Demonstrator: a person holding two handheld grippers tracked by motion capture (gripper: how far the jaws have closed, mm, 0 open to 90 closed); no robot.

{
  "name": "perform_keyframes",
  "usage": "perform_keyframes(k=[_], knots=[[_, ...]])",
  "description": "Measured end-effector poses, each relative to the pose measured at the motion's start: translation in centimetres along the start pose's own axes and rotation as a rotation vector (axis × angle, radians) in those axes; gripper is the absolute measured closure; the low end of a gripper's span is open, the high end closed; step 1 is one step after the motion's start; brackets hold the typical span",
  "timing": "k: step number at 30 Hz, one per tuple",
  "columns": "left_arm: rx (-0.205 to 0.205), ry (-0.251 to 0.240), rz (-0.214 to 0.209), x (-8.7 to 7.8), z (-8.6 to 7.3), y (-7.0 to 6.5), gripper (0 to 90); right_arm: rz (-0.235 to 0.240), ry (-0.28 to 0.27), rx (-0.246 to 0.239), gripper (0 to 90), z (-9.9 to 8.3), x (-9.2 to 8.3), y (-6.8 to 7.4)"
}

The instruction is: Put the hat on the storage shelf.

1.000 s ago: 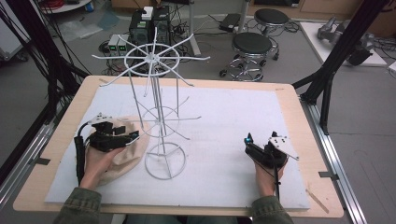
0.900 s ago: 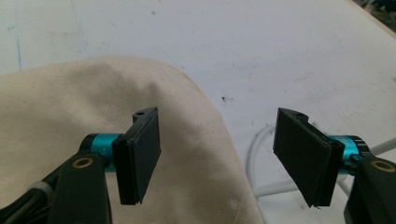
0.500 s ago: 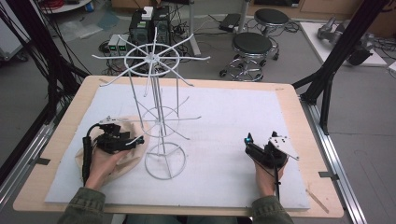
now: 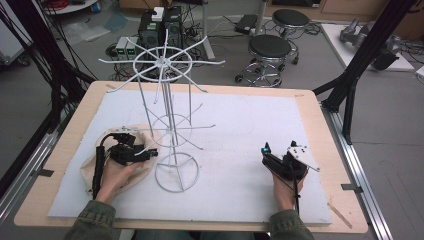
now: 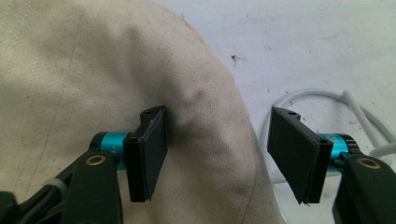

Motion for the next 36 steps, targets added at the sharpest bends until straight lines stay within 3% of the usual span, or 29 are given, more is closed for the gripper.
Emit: perform_keyframes(k=[15, 25, 28, 36], knots=[[-0.008, 0.019, 0.049, 0.83, -0.23, 0.27, 52.0, -0.002, -0.003, -0.001, 9.1, 0.03, 0.00, 0.05], [-0.032, -0.005, -0.002, 0.66, -0.30, 0.17, 72.5, -0.003, 0.003, 0.002, 9.1, 0.01, 0.01, 0.10], [-0.052, -0.022, -0.040, 0.54, -0.26, 0.36, 76.3, 0.000, -0.003, -0.004, 9.1, 0.07, -0.02, 0.15], [-0.004, -0.034, -0.054, 0.16, -0.36, 0.15, 80.6, 0.003, -0.002, -0.001, 9.1, 0.06, 0.00, 0.04]])
Point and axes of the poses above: each handheld gripper's, and its own axes: x roughly forward along the jaws, z roughly out of its top, y roughly to its left, the point moved 5 cm from there along x, roughly forward along the jaws, and after that the axes turned 3 degrees about y, right-handed, at the moved point
